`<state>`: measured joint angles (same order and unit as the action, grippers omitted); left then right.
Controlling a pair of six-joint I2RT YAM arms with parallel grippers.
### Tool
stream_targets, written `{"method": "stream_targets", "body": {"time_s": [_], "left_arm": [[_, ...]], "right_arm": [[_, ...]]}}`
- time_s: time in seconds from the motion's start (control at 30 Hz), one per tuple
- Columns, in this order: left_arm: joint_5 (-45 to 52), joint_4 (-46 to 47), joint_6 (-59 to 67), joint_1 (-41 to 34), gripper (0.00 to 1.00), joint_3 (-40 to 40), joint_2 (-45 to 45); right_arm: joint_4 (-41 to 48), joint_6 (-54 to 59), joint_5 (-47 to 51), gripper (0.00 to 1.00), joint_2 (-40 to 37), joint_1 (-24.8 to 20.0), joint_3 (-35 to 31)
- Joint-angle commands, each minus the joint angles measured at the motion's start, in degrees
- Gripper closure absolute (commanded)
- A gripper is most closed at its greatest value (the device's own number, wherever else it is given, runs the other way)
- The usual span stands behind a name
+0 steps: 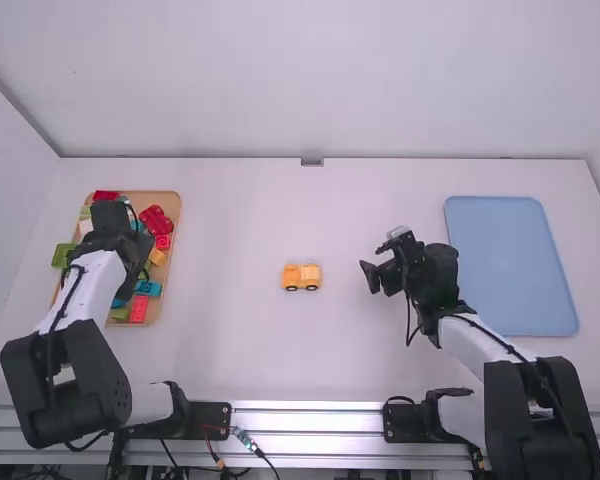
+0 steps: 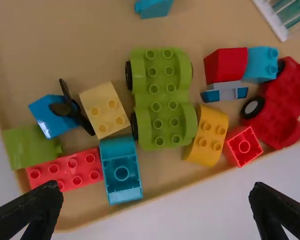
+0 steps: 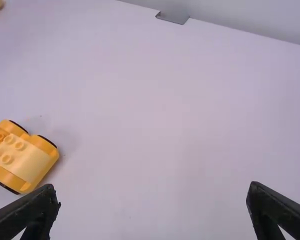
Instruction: Assemble lego blocks to make yellow taxi
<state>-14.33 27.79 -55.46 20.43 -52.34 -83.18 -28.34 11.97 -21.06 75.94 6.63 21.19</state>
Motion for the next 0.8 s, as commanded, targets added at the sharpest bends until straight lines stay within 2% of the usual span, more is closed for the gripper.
{"method": "stream_targets", "body": {"time_s": [0.0,0.2,0.4,0.5,0.6,0.67,0.77], "left_arm": [[-0.13,1.49,-1.58,0.77,0.01,-3.78,-4.07],[0.9,5.88,-1.79,3.63,0.01,-9.99,-12.22],[5.97,8.2,-1.84,7.78,0.01,-14.01,-19.61],[6.86,8.14,-1.88,8.83,0.12,-14.49,-21.77],[5.38,7.81,-3.41,8.74,0.15,-14.1,-22.49],[4.9,7.76,-5.07,8.76,0.23,-13.66,-22.51],[4.29,7.94,-6.52,8.74,0.26,-13.4,-22.49]], "right_arm": [[0.07,-0.17,0.15,0.01,-0.85,0.07,-0.48],[0.24,-0.17,0.09,0.01,-0.85,0.0,-0.48],[0.24,-0.15,0.15,0.01,-0.85,1.03,-0.48],[0.22,-0.2,0.13,0.01,-0.85,0.79,-0.48],[0.26,-0.2,0.13,0.01,-0.85,0.87,-0.48],[0.26,-0.17,0.13,0.01,-0.85,1.07,-0.48],[0.26,-0.2,0.11,0.01,-0.85,0.85,-0.48]]}}
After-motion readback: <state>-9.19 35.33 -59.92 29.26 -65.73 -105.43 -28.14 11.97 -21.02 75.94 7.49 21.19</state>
